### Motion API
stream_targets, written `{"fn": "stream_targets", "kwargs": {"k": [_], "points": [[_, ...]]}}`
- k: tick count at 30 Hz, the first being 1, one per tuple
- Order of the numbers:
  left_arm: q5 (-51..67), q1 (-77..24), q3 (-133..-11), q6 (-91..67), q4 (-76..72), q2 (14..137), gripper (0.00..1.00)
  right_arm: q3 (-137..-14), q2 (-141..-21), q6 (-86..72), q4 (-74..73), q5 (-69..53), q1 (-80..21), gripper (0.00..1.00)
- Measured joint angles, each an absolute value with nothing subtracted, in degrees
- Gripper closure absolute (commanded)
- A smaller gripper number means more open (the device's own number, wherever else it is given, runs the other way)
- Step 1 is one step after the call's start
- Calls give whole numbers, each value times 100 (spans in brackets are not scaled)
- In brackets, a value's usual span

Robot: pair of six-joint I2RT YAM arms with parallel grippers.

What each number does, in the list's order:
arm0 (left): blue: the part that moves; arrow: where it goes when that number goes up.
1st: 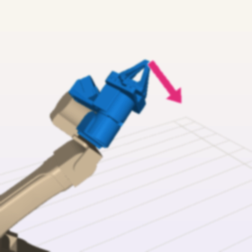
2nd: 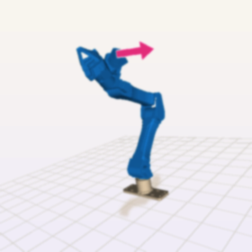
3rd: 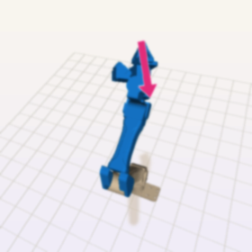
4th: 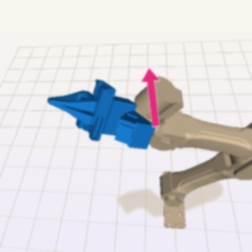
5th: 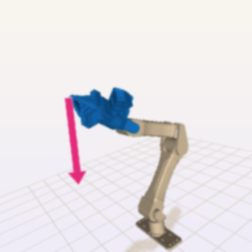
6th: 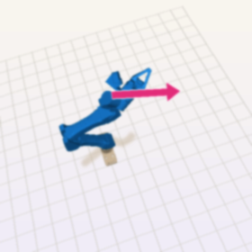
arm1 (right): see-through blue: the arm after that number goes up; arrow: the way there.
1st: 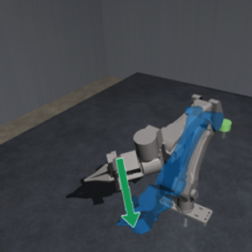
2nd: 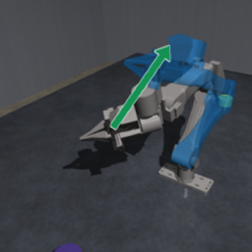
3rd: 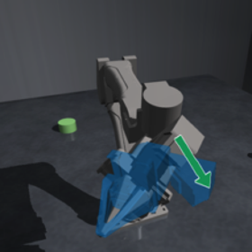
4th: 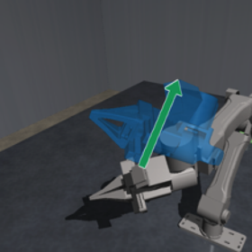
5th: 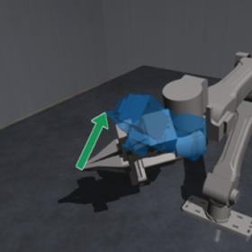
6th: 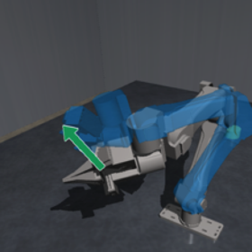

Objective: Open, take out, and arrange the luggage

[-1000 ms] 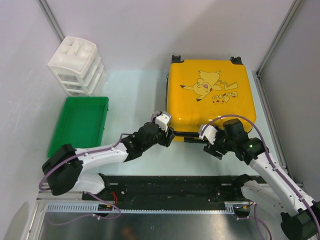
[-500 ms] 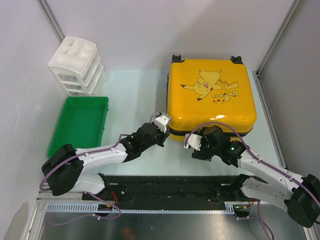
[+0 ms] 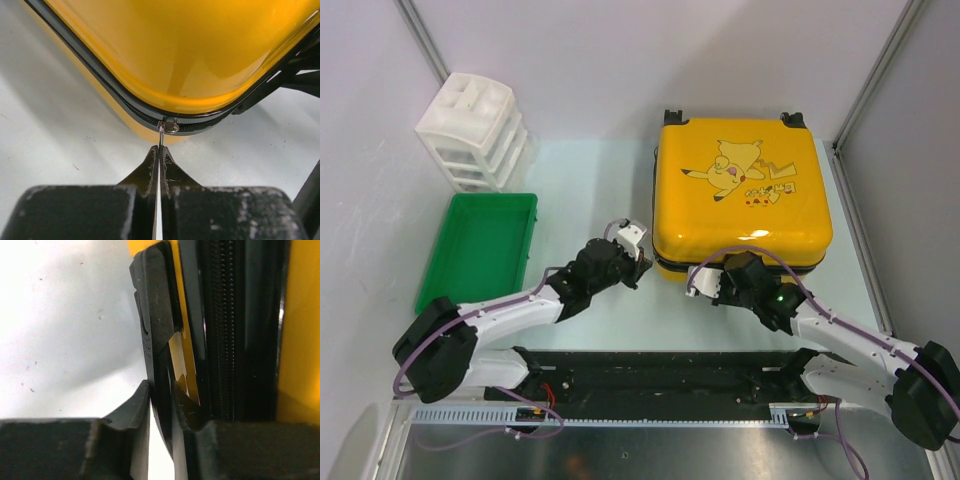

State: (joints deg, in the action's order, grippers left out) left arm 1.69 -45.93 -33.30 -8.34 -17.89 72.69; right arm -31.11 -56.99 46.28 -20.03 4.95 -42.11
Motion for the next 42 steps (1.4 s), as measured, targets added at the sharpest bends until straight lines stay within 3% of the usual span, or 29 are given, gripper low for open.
{"fn": "stream_targets", "kwargs": {"k": [1, 9, 19, 32, 42], "points": [[224, -4554, -3330, -799, -1782, 7253, 100, -3098, -5699, 4683, -1981, 515, -4206, 100], [821, -4029, -3345, -517, -1826, 7325, 100, -3000, -5557, 5004, -1981, 429, -4202, 100], [1352, -3376, -3970, 102, -2049, 8270, 100, -2825, -4947, 5039, -2460, 156, -4174, 100], [2099, -2961, -5736, 650, -2165, 10029, 100, -2797, -4112, 5813, -3590, -552, -3406, 100], [1922, -2558, -7253, 718, -2738, 11056, 99, -2821, -3627, 6591, -4458, -1066, -2720, 100]]}}
